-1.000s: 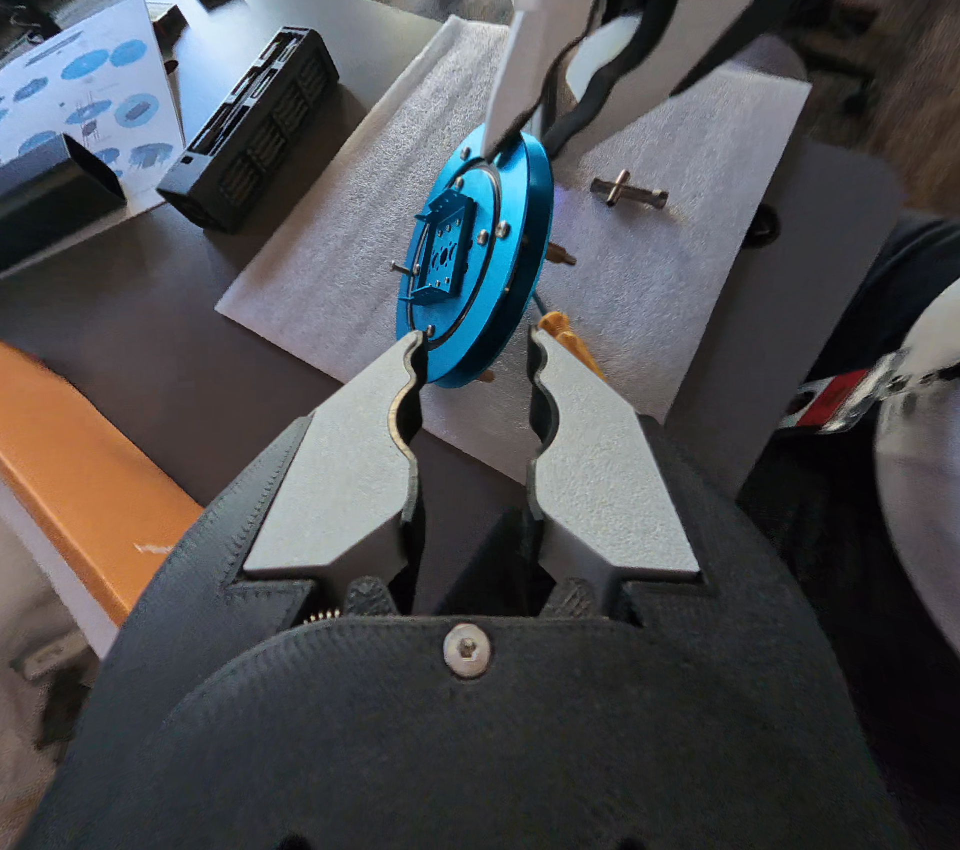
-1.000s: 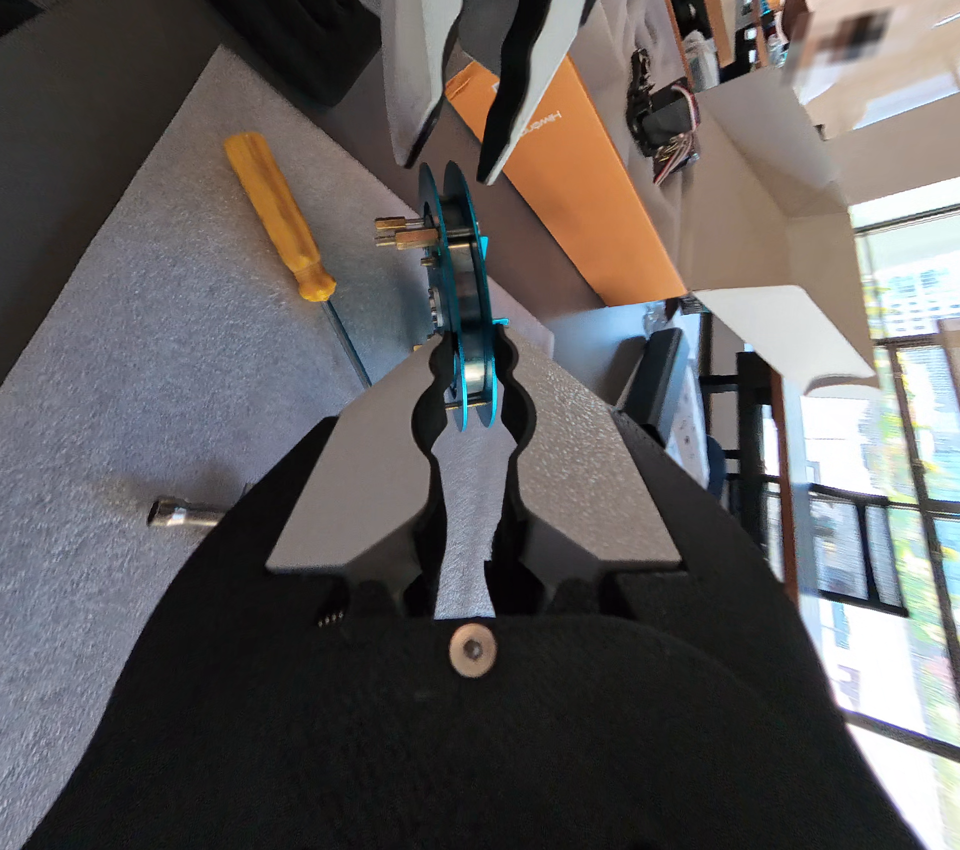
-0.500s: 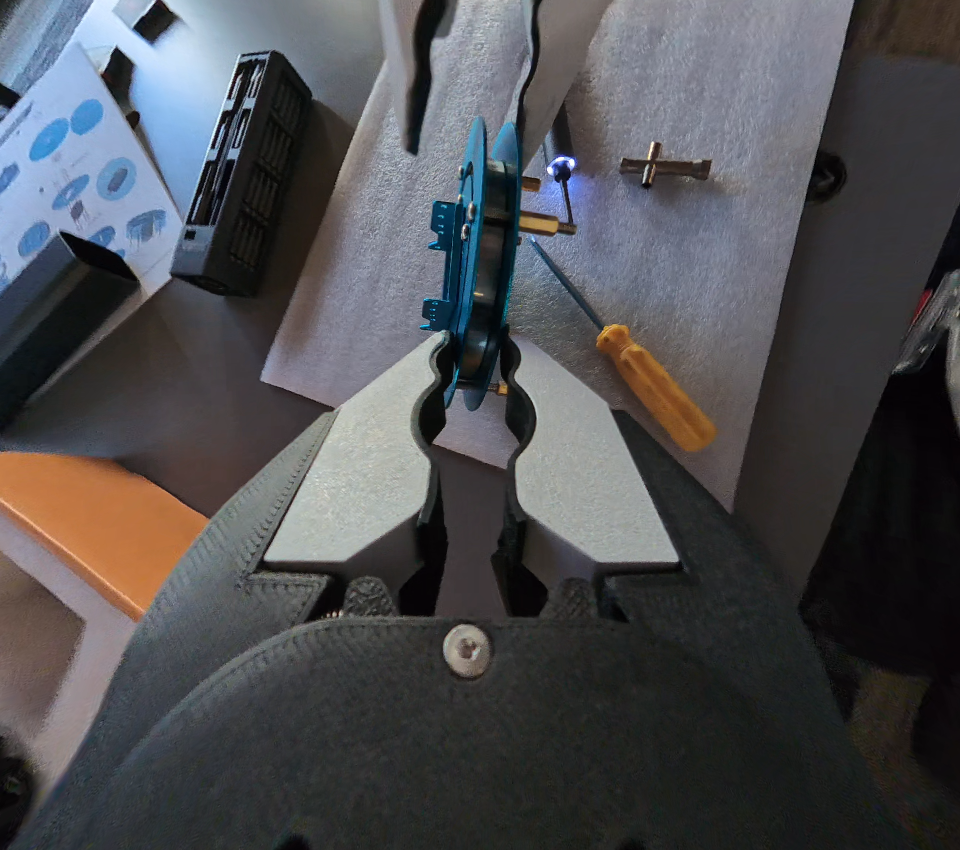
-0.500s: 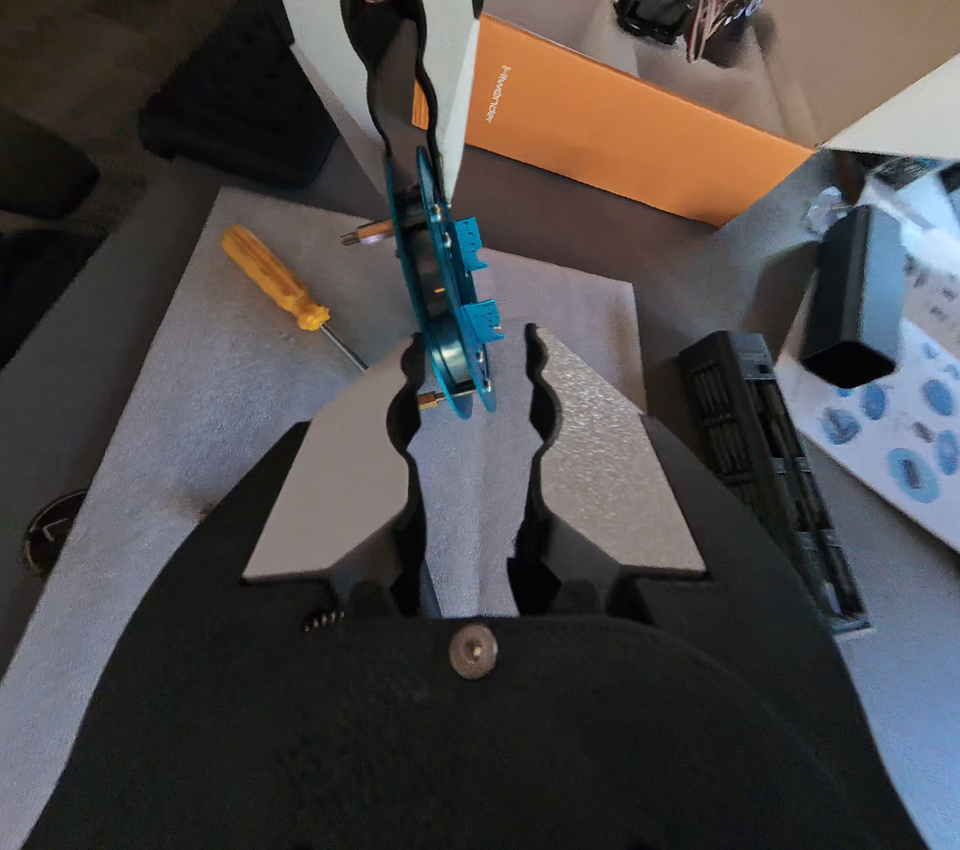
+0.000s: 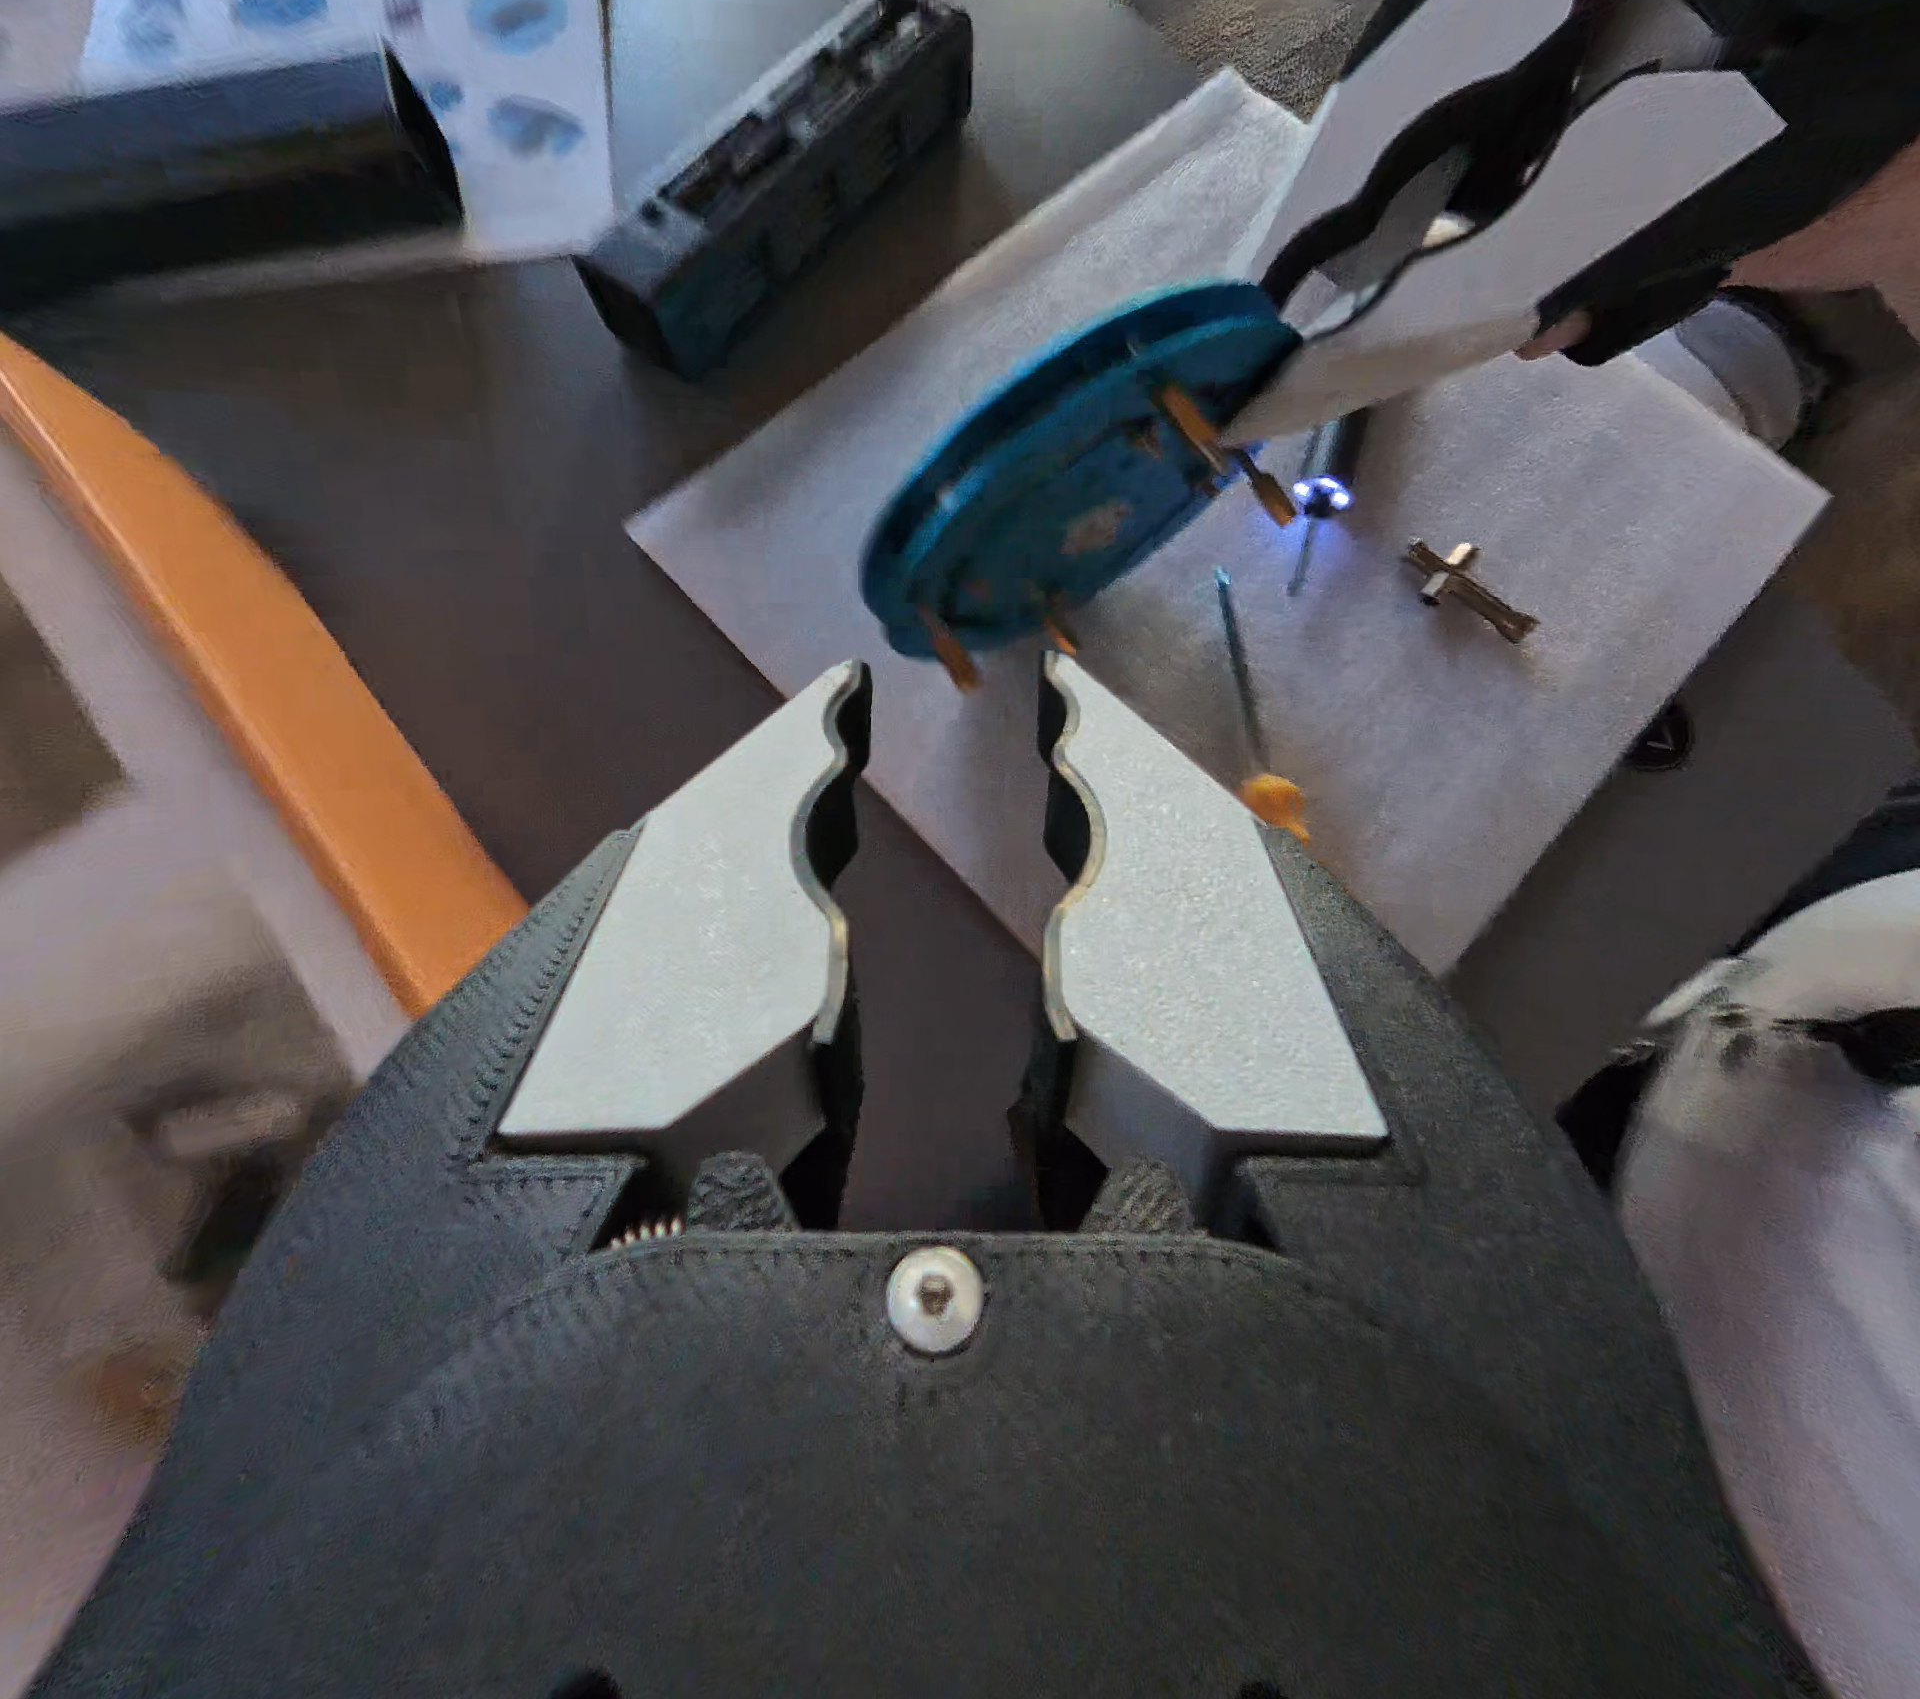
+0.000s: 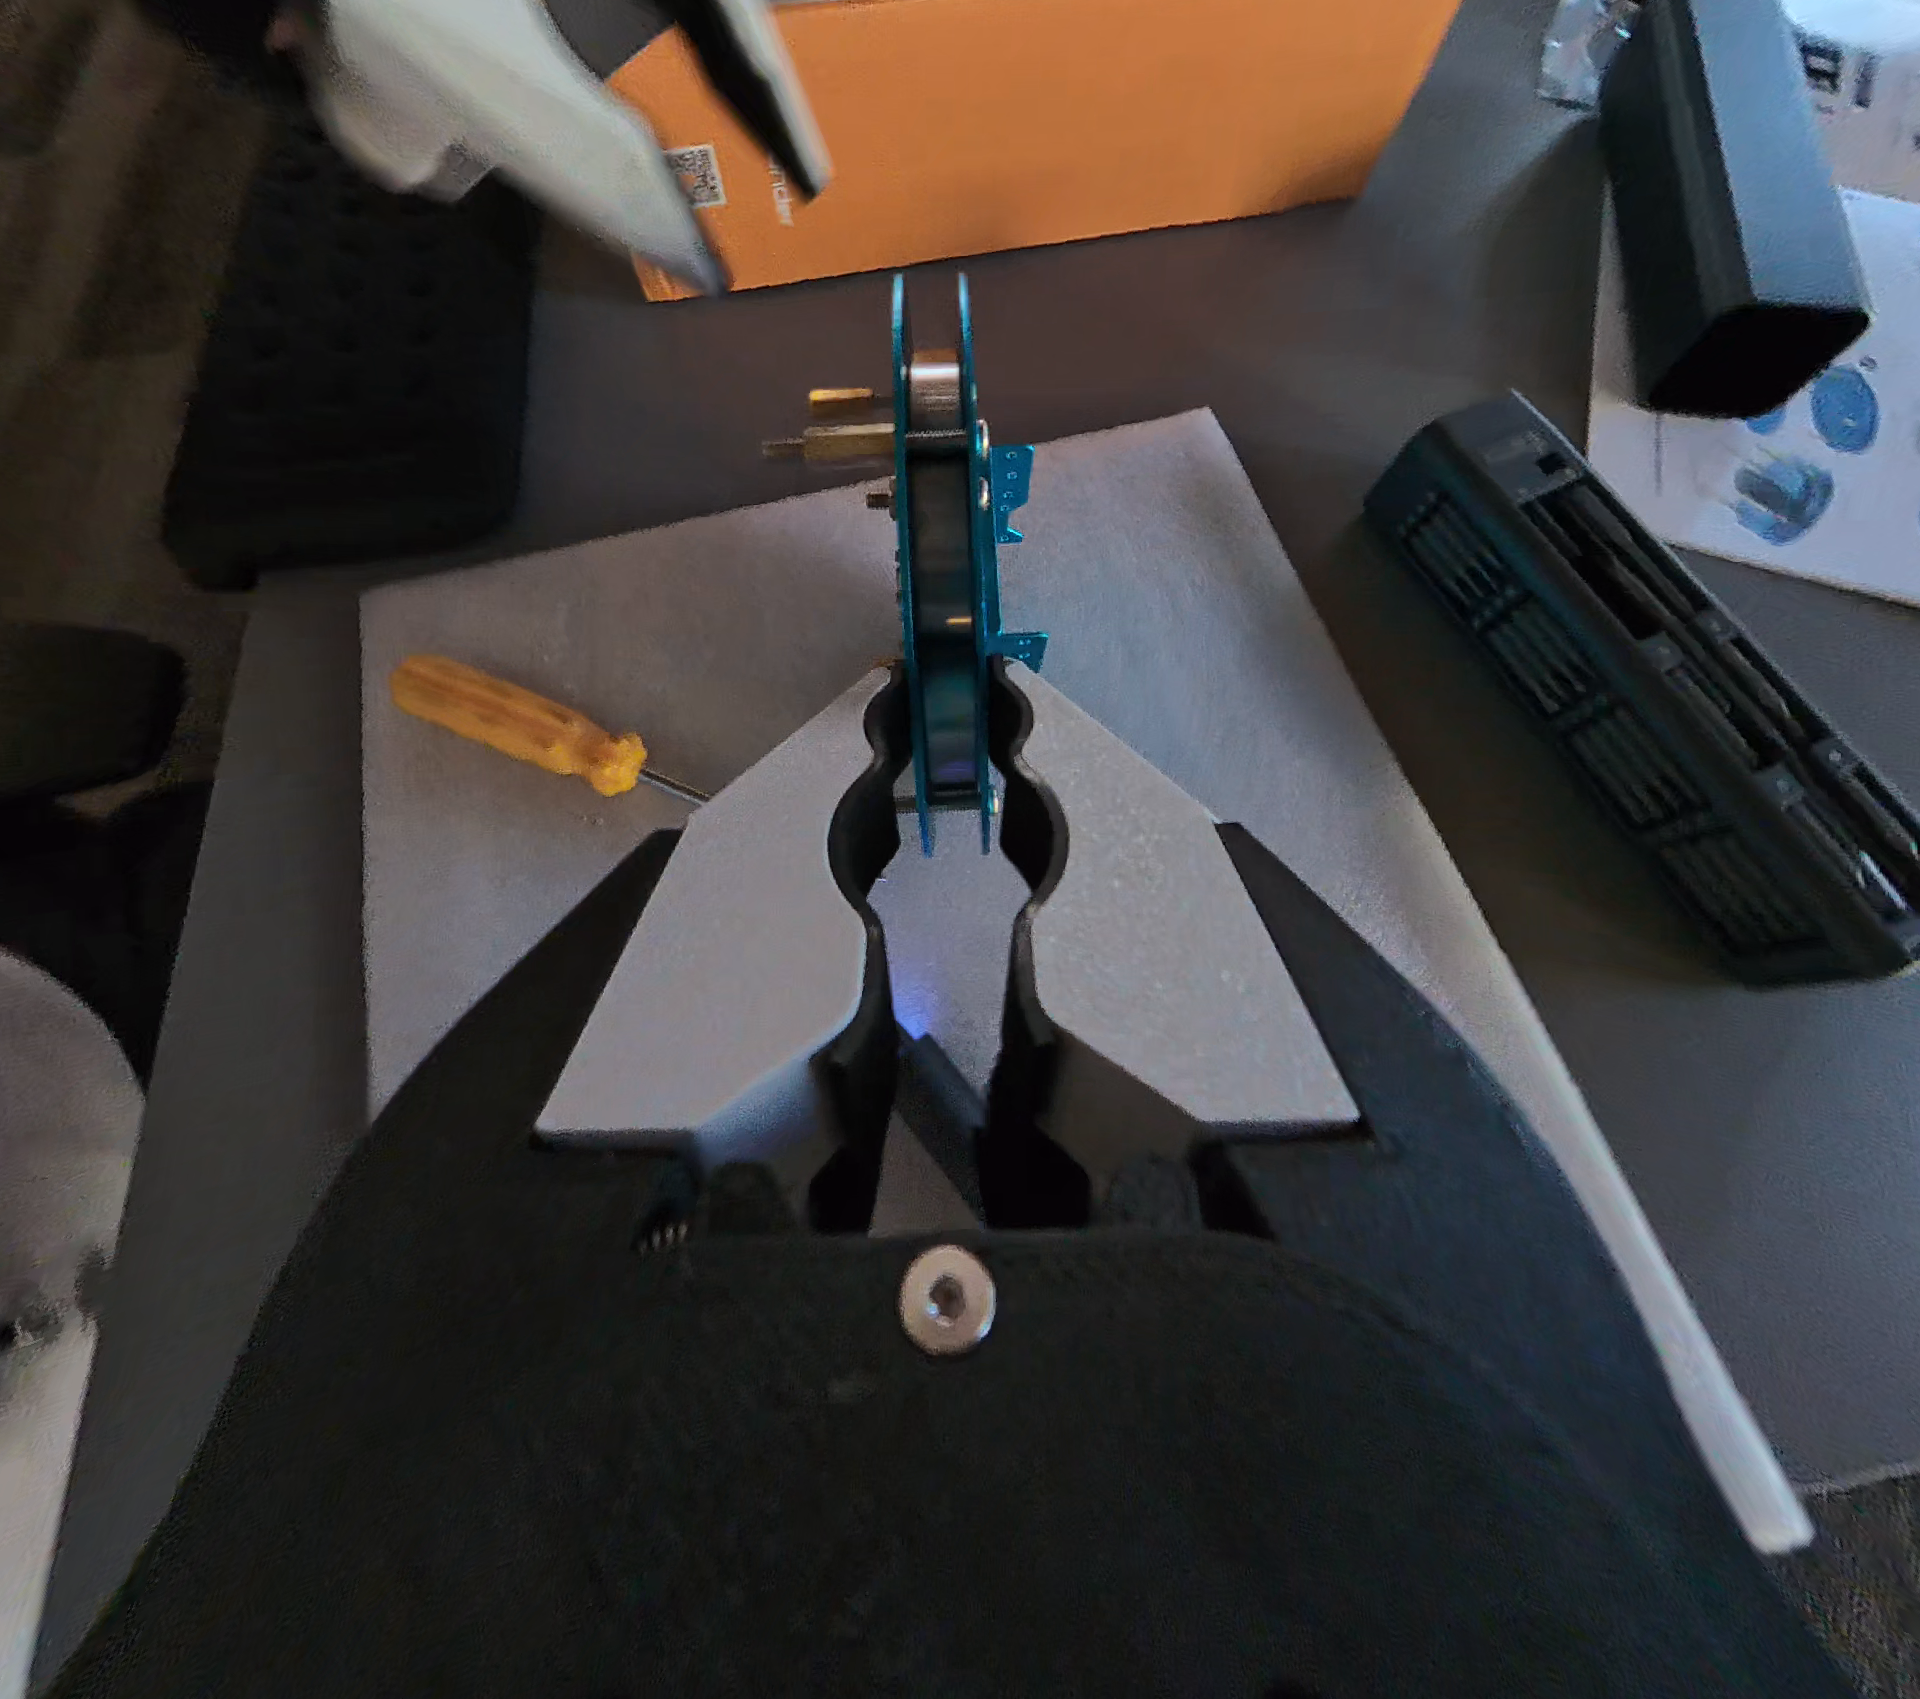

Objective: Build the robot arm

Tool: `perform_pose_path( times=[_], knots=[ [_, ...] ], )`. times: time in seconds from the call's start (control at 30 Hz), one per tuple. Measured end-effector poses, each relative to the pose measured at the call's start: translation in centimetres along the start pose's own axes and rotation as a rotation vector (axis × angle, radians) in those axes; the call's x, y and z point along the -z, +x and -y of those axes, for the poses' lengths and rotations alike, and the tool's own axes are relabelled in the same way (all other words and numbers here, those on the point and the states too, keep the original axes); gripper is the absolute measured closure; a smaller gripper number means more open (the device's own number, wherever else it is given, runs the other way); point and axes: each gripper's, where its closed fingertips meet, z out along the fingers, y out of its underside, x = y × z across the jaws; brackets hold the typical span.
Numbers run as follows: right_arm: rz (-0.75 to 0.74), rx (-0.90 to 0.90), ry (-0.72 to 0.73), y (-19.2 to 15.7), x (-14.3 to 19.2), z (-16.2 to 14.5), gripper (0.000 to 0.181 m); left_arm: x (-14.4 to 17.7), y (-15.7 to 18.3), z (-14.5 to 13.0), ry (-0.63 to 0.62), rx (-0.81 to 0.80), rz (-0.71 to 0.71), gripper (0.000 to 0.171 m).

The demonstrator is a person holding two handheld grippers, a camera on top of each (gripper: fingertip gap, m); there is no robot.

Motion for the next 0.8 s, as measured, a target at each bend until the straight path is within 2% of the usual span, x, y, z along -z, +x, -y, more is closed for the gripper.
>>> perform_pose_path(
  times=[0.13, 0.23, 0.33, 0.5, 0.63, 0.8],
  knots=[
    [-0.12, -0.071, -0.011, -0.6, -0.1, 0.2, 0.169, -1.9, 4.4, -3.1, -0.019, 0.211, -0.039, 0.151],
    [-0.182, -0.162, -0.003, -0.9, -0.2, 0.5, 0.169, -4.4, 4.7, -3.9, -0.018, 0.252, 0.048, 0.15],
    [-0.228, -0.226, 0.007, -1.2, -0.3, 0.6, 0.168, -6.4, 3.8, -4.2, -0.054, 0.205, 0.113, 0.151],
    [-0.273, -0.335, 0.02, -1.0, -0.1, 0.3, 0.169, -8.8, 3.3, -4.4, -0.093, 0.155, 0.069, 0.151],
    [-0.228, -0.402, 0.002, -1.4, -0.1, 0.1, 0.166, -9.5, 3.0, -4.5, -0.12, 0.075, 0.02, 0.164],
    [-0.098, -0.491, 0.018, -2.5, -0.3, 0.8, 0.158, -9.4, 3.0, -4.2, -0.159, -0.056, -0.049, 0.167]
  ],
)
